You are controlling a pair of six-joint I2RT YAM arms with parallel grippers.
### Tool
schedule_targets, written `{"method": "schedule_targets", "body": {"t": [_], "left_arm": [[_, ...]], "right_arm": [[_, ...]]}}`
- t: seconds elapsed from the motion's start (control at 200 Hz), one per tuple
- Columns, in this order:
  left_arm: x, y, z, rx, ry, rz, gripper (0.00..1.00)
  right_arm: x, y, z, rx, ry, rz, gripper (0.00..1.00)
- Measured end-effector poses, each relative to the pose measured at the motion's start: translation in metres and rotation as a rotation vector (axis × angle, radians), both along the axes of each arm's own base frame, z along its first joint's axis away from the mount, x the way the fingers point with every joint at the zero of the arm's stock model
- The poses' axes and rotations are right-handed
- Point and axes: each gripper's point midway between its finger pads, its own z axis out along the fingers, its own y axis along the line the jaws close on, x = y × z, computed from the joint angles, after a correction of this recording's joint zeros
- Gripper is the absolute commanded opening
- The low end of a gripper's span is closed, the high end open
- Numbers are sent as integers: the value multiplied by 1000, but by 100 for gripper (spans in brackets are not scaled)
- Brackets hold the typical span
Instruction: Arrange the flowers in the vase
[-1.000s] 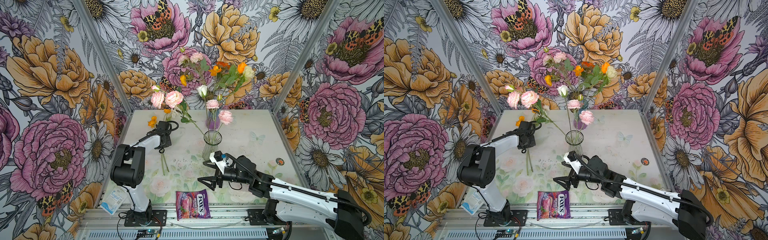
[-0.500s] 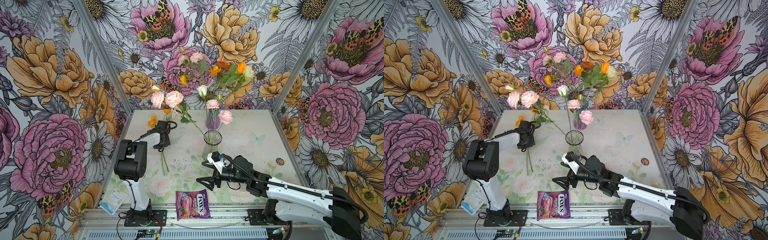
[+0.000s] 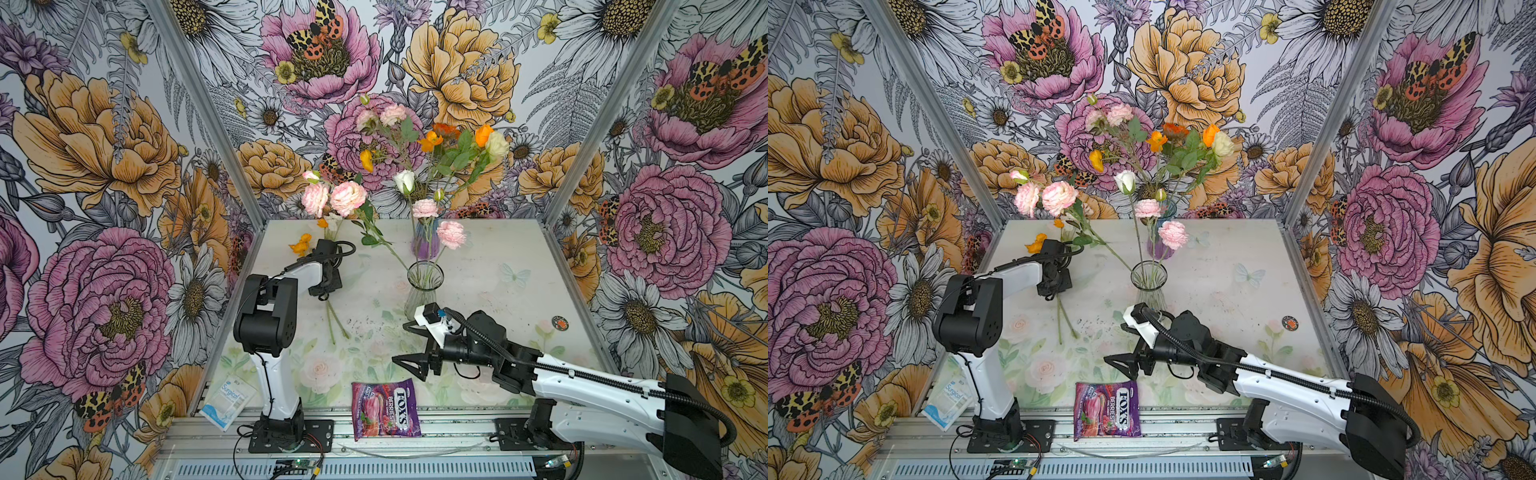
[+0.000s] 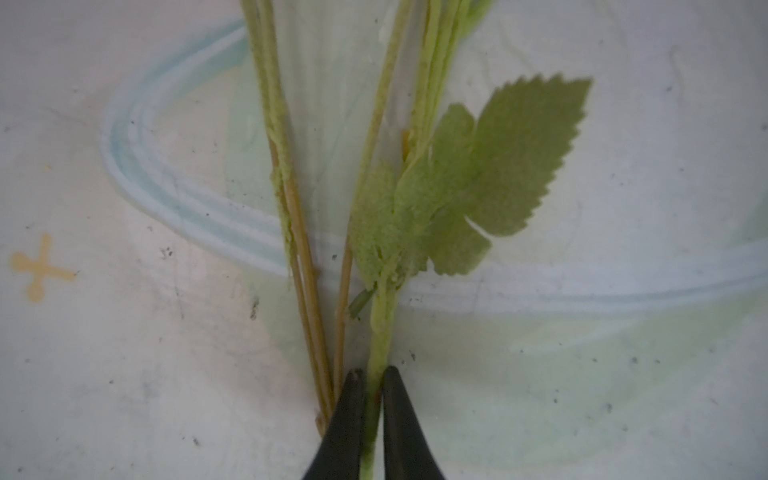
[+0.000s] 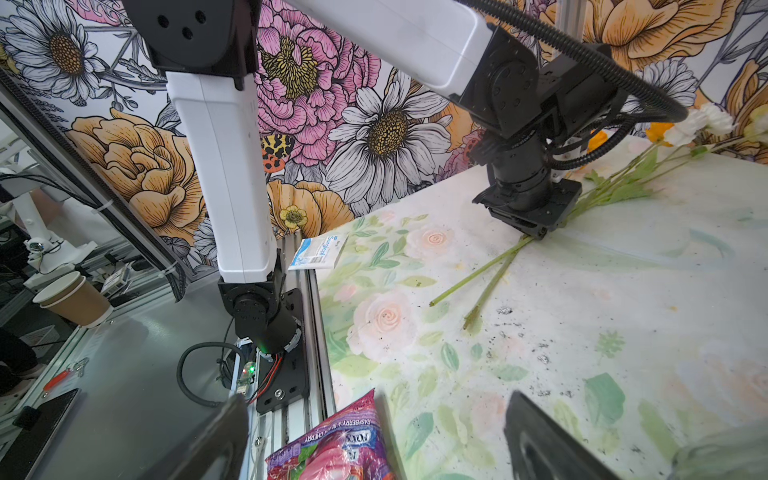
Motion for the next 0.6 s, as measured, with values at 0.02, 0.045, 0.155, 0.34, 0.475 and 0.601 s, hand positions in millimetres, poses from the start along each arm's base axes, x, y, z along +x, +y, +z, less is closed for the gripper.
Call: {"method": "schedule_targets", "body": {"t": [0.02,0.045,0.155,0.34,0.475,0.601], "left_arm": [[0,0,0,0,-1,1,5],[0,-1,0,-1,0,-2,4],[-1,-2,0,3,3,-10,0],[-10,-2,15,5,-8,-24,0],[-19,-7,55,-2,-82,-50,0],[-25,-17,95,-28,-177,-79,0]], "right_arm": [[0,0,0,0,0,0,97],[0,0,0,0,0,0,97],[0,0,0,1,-1,0,96],[0,0,2,5,2,-1,96],[-1,-1,8,26,1,-3,96],[-2,-2,10,35,12,-6,96]]}}
